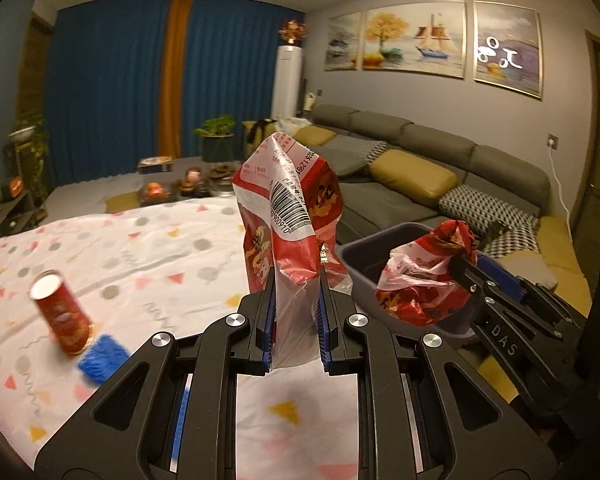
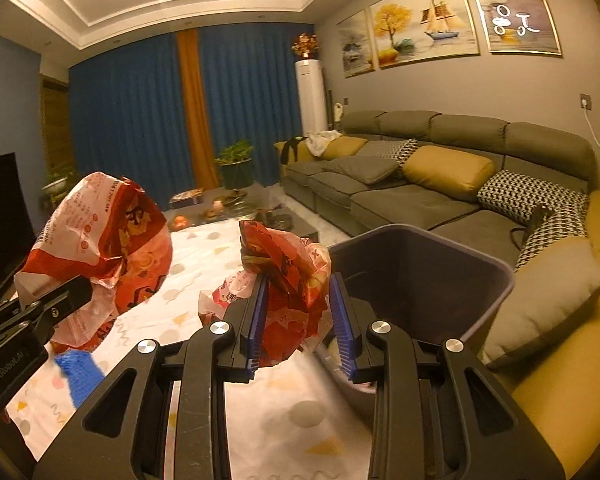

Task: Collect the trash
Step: 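Carry the snack bag and wrapper to the grey bin and open both tools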

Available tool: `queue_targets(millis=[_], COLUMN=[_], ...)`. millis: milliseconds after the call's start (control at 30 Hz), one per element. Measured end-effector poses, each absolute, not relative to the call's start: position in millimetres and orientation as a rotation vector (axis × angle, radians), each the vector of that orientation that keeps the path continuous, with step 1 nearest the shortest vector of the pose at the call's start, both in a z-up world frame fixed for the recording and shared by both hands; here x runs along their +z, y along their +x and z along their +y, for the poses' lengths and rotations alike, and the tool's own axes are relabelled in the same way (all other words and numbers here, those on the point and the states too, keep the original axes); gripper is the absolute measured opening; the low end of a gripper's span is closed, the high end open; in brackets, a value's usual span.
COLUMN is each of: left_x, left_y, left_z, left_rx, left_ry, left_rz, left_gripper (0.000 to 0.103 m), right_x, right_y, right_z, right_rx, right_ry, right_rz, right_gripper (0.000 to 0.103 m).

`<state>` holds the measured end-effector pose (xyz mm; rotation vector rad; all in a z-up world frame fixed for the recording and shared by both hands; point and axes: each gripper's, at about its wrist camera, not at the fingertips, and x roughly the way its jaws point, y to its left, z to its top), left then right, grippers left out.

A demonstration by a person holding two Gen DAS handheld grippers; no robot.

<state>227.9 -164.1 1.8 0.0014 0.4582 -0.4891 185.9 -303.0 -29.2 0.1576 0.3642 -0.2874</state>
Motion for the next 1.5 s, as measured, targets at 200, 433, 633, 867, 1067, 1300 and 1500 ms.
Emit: queue_targets(millis=[200, 433, 633, 867, 1067, 1300, 1500], left_x=[2.3, -4.4, -18.2, -30.2, -40.3, -49.9, -54.6], left_y=[237.4, 251.6, 261.9, 274.1, 282.9, 284.8, 285.3], left_z=[-199.4, -234.8, -264.3, -279.3, -290.2, -296.4, -295.1], left_rx=[-0.557, -0.642, -0.709, -0.763, -0.789, -0.806, -0.812], left_ry=[0.015, 0.016, 0.036, 0.013, 0.021, 0.036, 0.033], left_rz=[0.454, 0.473, 0.495, 0.544, 0.582, 0.604, 0.619], left_gripper=[0.016, 0.016, 0.016, 0.016, 0.017, 0.021, 0.042], right_x=[-30.6, -31.7, -37.3, -43.7, -44.6, -50.0, -53.4], right_y=[181.0, 182.5, 186.0, 191.2, 200.4, 207.9, 211.9], right_z=[-329.6, -359.8, -376.3, -381.1, -378.1, -383.6, -388.5], right_rx=[-0.356, -0.428, -0.468, -0.49, -0.494, -0.494, -0.498], right_ry=[0.164, 0.187, 0.192, 0.187, 0.182, 0.181, 0.184], right_rz=[0.351, 0.339, 0.343, 0.361, 0.377, 0.4, 0.411], right_gripper=[0.032, 0.032, 0.032, 0.032, 0.033, 0.035, 0.04])
